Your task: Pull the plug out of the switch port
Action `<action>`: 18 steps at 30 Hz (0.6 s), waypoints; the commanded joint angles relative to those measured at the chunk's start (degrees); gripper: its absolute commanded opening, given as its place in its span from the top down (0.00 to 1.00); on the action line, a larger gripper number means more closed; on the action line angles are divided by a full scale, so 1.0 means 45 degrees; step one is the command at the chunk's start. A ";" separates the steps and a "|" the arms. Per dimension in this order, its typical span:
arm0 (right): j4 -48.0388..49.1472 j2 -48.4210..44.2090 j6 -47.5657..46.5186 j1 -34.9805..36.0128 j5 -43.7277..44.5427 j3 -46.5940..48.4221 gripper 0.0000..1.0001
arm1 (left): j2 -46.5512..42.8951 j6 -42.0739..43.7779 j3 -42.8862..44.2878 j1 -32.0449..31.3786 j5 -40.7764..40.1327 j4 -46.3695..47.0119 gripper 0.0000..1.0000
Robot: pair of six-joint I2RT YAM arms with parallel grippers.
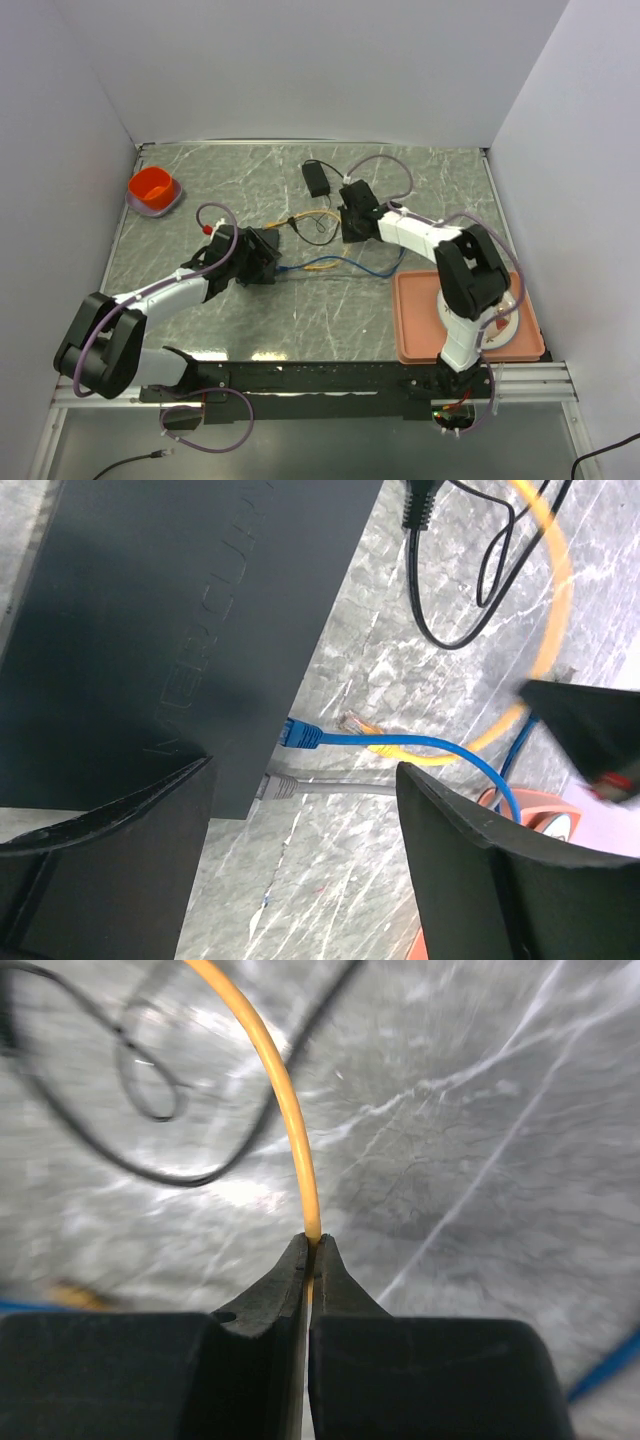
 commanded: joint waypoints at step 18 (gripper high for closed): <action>0.2780 -0.4385 0.4236 -0.5197 -0.1250 -0.0657 1.00 | 0.0008 -0.0039 -0.0159 0.0065 0.0706 0.0271 0.21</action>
